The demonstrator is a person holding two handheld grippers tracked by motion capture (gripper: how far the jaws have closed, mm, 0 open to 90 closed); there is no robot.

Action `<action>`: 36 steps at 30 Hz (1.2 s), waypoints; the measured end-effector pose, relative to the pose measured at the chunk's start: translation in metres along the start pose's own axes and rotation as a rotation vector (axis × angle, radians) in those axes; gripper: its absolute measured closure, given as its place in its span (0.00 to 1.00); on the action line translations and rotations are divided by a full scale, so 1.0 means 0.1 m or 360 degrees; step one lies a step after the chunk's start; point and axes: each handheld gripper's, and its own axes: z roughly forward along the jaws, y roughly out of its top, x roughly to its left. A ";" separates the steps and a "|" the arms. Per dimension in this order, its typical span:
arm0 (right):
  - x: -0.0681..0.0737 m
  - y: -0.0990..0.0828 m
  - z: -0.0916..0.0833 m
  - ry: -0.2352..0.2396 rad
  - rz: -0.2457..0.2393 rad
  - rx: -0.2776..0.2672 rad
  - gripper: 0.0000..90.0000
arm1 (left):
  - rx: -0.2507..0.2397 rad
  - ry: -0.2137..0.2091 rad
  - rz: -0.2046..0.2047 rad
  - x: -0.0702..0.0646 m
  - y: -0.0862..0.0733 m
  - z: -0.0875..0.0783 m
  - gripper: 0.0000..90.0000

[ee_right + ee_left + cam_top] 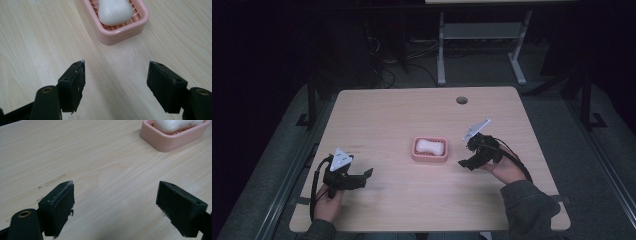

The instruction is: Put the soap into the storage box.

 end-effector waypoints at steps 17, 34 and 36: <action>0.01 -0.16 -0.18 -0.0029 0.0049 -0.0037 0.34 | -0.0009 0.0005 -0.0010 0.00 0.00 0.00 0.16; 0.00 -0.45 -0.30 -0.0040 0.0136 -0.0062 0.33 | 0.0005 0.0006 0.0000 -0.01 0.00 0.01 0.16; 0.01 -0.48 -0.31 -0.0045 0.0140 -0.0055 0.33 | 0.0005 0.0006 -0.0003 -0.01 0.00 0.01 0.16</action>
